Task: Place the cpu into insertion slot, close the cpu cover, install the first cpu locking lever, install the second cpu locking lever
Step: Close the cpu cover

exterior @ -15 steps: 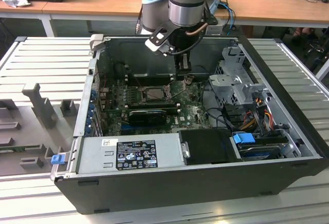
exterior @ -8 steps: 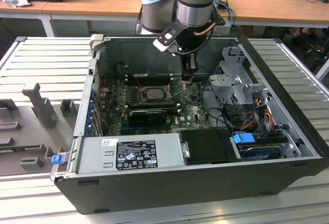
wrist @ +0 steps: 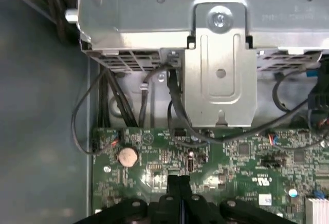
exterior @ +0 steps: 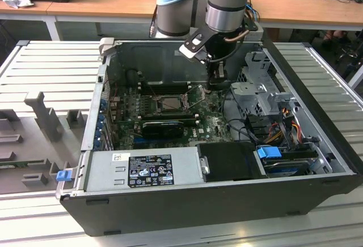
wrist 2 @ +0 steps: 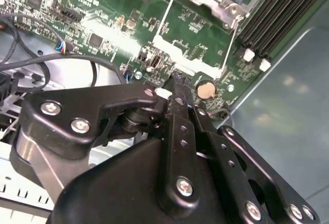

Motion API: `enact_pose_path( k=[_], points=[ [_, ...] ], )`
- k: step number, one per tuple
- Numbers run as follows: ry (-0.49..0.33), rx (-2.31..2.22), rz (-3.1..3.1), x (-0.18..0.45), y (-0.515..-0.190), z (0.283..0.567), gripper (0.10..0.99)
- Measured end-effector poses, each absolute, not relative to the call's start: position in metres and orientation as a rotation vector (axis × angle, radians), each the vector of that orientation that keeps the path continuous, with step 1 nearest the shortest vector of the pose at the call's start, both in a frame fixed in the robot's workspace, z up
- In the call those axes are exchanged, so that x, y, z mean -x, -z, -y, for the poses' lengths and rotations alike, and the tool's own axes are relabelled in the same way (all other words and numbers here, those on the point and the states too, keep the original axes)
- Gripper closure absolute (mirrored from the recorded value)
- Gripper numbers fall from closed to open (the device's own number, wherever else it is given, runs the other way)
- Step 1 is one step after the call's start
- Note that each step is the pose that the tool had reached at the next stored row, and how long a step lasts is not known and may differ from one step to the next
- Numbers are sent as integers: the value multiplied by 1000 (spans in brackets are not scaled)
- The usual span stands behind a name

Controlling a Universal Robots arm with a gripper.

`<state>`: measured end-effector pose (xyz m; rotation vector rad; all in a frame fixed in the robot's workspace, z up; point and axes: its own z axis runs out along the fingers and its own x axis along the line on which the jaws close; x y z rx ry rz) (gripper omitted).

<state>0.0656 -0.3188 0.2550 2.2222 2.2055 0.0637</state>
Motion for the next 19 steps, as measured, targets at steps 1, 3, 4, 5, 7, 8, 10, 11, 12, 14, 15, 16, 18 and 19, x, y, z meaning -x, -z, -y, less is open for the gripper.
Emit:
enact_pose_path(
  k=[1,3,4,5,7,8,10,11,12,14,15,16,18,19],
  points=[
    [-63,-2221,-2207,-67,-252,319,980],
    [-57,-2219,-2214,-69,-247,319,980],
    [-47,-2223,-2220,-69,-247,319,980],
    [-36,-2227,-2226,-69,-247,319,980],
    [-9,-2239,-2239,-69,-247,319,980],
    [4,-2245,-2244,-69,-247,319,980],
    [19,-2252,-2250,-69,-247,319,980],
    [19,-2252,-2250,-67,-247,319,980],
    [19,-2252,-2251,-66,-247,319,980],
    [19,-2251,-2251,-65,-247,319,980],
    [19,-2251,-2251,-64,-247,319,980],
    [18,-2251,-2251,-64,-247,319,980],
    [18,-2251,-2251,-61,-247,319,980],
    [18,-2251,-2251,-60,-247,319,980]
  ],
)
